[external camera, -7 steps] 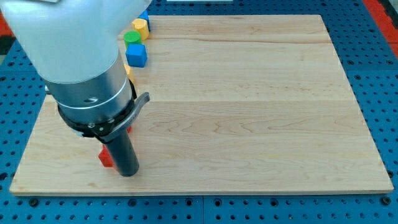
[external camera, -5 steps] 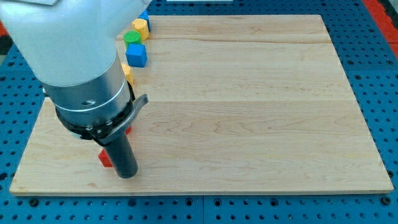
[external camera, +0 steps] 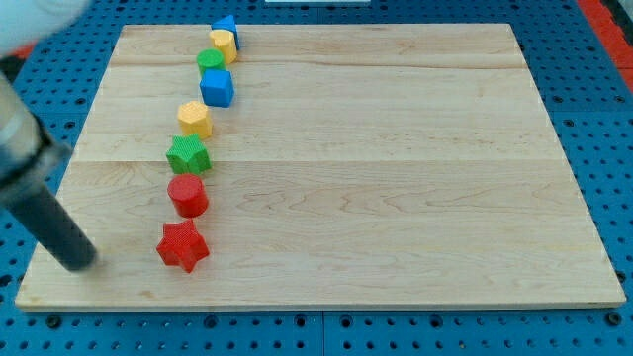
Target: Move your arm to the center left
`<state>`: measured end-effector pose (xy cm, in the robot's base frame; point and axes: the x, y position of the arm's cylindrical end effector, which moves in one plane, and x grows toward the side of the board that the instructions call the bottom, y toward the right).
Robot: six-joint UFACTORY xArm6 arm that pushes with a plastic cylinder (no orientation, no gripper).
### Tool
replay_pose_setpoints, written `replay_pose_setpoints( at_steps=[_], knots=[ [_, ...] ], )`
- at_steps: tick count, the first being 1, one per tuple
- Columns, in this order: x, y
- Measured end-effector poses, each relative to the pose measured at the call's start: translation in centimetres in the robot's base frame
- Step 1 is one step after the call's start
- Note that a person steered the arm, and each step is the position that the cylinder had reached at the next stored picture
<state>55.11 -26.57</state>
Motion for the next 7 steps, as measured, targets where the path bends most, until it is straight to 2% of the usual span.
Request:
replay_pose_setpoints(
  at_steps=[1, 2, 4, 7],
  knots=[
    [-5.4, -3.8],
    [-5.6, -3.9],
    [-11.8, -0.1],
    [-13.4, -0.2]
  ],
)
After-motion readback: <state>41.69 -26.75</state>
